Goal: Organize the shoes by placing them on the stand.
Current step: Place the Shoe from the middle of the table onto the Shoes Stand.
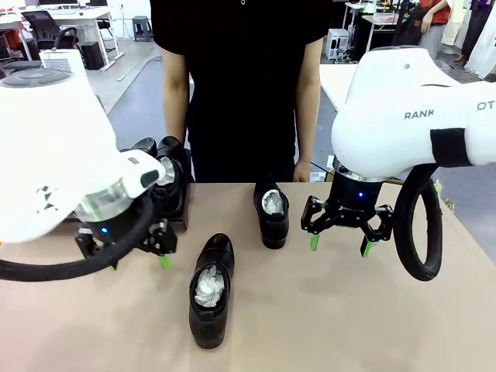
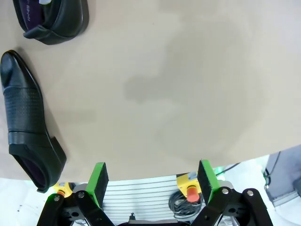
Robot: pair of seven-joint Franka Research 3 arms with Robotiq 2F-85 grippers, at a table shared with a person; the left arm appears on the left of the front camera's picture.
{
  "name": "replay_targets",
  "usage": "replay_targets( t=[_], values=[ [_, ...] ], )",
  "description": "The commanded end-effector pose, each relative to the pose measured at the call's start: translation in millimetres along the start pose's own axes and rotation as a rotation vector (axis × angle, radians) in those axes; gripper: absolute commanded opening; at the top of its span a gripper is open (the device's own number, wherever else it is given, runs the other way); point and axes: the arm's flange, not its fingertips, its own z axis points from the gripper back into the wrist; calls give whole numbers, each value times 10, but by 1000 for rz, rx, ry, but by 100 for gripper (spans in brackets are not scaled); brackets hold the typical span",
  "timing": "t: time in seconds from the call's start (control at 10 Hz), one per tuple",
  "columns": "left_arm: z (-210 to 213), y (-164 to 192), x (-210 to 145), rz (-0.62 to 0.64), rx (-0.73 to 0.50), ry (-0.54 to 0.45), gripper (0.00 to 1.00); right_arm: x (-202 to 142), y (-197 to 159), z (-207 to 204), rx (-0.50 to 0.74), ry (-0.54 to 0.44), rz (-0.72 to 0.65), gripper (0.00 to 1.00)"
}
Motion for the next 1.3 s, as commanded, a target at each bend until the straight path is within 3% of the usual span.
replay_targets(
  t=[0.0, 0.3, 0.7, 0.9, 1.2],
  values=[
    [9, -255, -184, 33, -62, 30, 100, 49, 8, 38, -13, -7, 14, 100],
    [-234, -458, -279, -17, -46, 86, 100, 49, 8, 38, -13, -7, 14, 100],
    [-629, -670, -182, 1, -50, 58, 100, 49, 8, 38, -13, -7, 14, 100],
    [-808, -693, -110, 24, 0, 29, 100, 49, 8, 38, -13, -7, 14, 100],
    [-979, -667, -44, -4, 18, 76, 100, 49, 8, 38, -13, -7, 14, 100]
  ],
)
